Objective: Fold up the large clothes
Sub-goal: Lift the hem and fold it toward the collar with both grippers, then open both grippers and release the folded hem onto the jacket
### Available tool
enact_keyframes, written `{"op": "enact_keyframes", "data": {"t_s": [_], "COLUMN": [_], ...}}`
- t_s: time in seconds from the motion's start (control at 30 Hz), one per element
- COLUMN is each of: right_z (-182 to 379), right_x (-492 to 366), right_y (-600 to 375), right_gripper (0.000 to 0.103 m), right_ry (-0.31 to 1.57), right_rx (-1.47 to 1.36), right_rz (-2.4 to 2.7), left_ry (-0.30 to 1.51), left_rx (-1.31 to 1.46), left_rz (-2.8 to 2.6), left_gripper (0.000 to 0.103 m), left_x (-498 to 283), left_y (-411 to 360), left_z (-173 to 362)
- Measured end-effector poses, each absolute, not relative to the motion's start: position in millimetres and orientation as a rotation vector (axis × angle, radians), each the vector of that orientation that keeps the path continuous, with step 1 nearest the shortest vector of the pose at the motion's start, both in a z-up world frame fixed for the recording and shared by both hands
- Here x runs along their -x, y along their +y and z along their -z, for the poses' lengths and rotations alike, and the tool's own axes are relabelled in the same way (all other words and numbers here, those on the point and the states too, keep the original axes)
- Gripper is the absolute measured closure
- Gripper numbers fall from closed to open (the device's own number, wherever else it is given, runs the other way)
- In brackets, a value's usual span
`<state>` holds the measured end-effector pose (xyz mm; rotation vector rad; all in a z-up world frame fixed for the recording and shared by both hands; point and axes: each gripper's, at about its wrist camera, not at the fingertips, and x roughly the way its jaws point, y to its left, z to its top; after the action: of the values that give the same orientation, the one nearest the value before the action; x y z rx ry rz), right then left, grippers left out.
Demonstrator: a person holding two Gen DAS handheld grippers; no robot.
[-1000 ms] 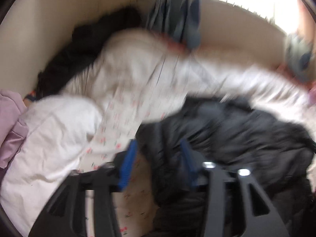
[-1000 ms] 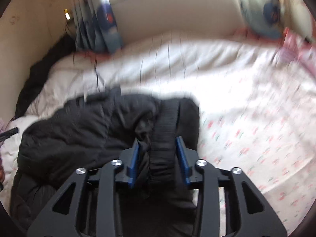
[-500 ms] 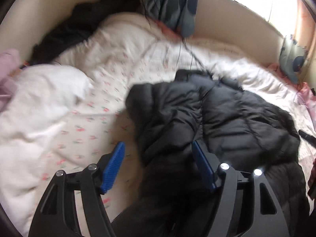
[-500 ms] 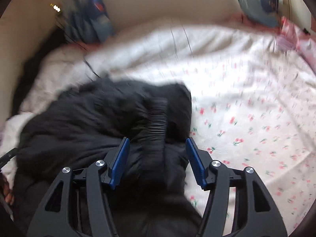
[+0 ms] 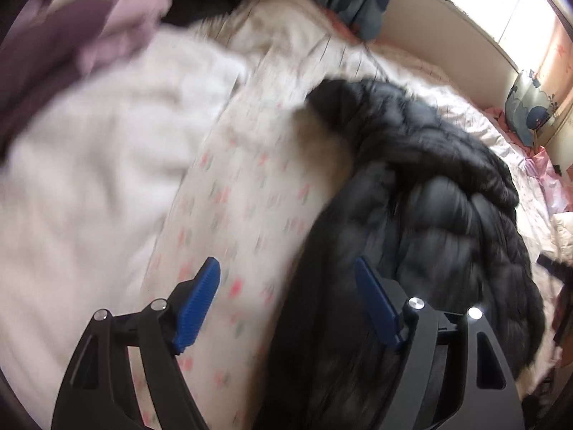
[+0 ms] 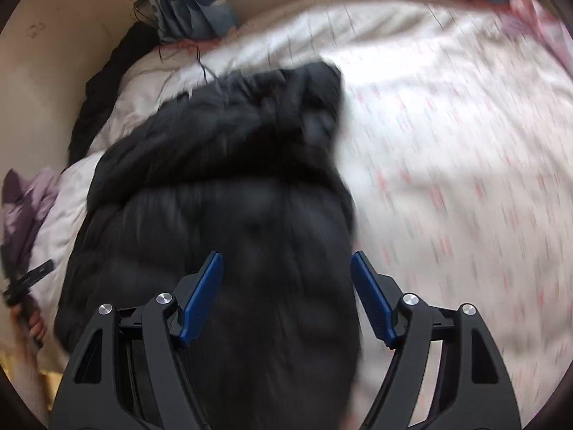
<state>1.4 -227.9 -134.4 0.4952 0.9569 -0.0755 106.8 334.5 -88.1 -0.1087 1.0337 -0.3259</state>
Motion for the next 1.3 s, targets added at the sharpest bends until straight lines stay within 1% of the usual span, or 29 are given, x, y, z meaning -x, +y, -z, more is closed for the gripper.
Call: {"op": "enact_keyframes", "data": {"t_s": [0.13,0.3,0.33,0.37,0.4,0.43,0.47,0.5,0.57,0.63,0.73,0.8,0.87,0.93,0.97,1.0,1.03,1.07,1.1,1.13,1.2,1.23,1.27,1.3], "right_z": [164,172,172,171,170,167,164,159,141,112,76,63,65,84,101,113,126,128,124,115,88,75,55,44], "right_x": [55,83,84,84,83,80,76,73,76,90,115,143,166,176,182,186,194,200,204,205,190,177,152,135], "right_y": [-220,-192,-182,-172,-163,-155,-151,-147,-141,-143,-155,-168,-174,-183,-192,-199,-213,-223,-232,-237,-239,-237,-231,-224], "right_gripper": [0.032,0.033,0.033,0.034,0.053,0.069,0.087,0.094,0.097,0.097,0.098,0.098,0.097,0.094,0.086,0.076,0.072,0.065,0.053,0.051,0.049,0.049,0.046,0.039], "right_ry": [1.044,1.059,1.065,1.075,1.074,1.072,1.063,1.045,0.985,0.905,0.844,0.835,0.878,0.976,1.043,1.090,1.138,1.136,1.107,1.069,0.981,0.933,0.863,0.823], "right_rx": [-0.604,-0.626,-0.609,-0.580,-0.541,-0.505,-0.498,-0.499,-0.512,-0.543,-0.554,-0.547,-0.512,-0.480,-0.478,-0.477,-0.481,-0.508,-0.533,-0.514,-0.431,-0.409,-0.373,-0.354], "right_rz": [0.045,-0.041,-0.061,-0.079,-0.091,-0.092,-0.092,-0.097,-0.113,-0.137,-0.167,-0.174,-0.162,-0.132,-0.100,-0.062,0.029,0.073,0.106,0.163,0.220,0.209,0.194,0.184], "left_ry": [1.127,1.216,1.235,1.246,1.257,1.273,1.278,1.282,1.262,1.231,1.175,1.148,1.157,1.210,1.239,1.273,1.280,1.268,1.241,1.187,1.062,0.967,0.918,0.873], "left_rx": [0.163,0.082,0.073,0.086,0.104,0.121,0.133,0.152,0.153,0.187,0.225,0.225,0.206,0.130,0.086,0.031,0.003,-0.036,-0.041,-0.004,0.024,0.023,0.020,0.015], "left_rz": [0.367,0.373,0.365,0.365,0.365,0.353,0.350,0.349,0.357,0.397,0.472,0.500,0.522,0.562,0.562,0.534,0.492,0.406,0.353,0.316,0.269,0.251,0.260,0.292], "left_gripper": [0.028,0.029,0.030,0.043,0.058,0.067,0.085,0.091,0.096,0.097,0.097,0.097,0.097,0.096,0.095,0.092,0.091,0.091,0.087,0.080,0.038,0.031,0.024,0.024], "left_x": [-80,-49,-45,-42,-41,-40,-40,-39,-33,-23,2,22,38,54,59,62,61,60,57,54,46,38,32,18], "left_y": [349,331,329,330,331,333,334,334,332,334,340,348,356,352,351,351,354,360,367,375,376,364,350,325], "left_z": [112,126,127,127,127,126,124,118,104,83,44,24,21,36,47,62,68,71,69,61,41,25,16,10]}}
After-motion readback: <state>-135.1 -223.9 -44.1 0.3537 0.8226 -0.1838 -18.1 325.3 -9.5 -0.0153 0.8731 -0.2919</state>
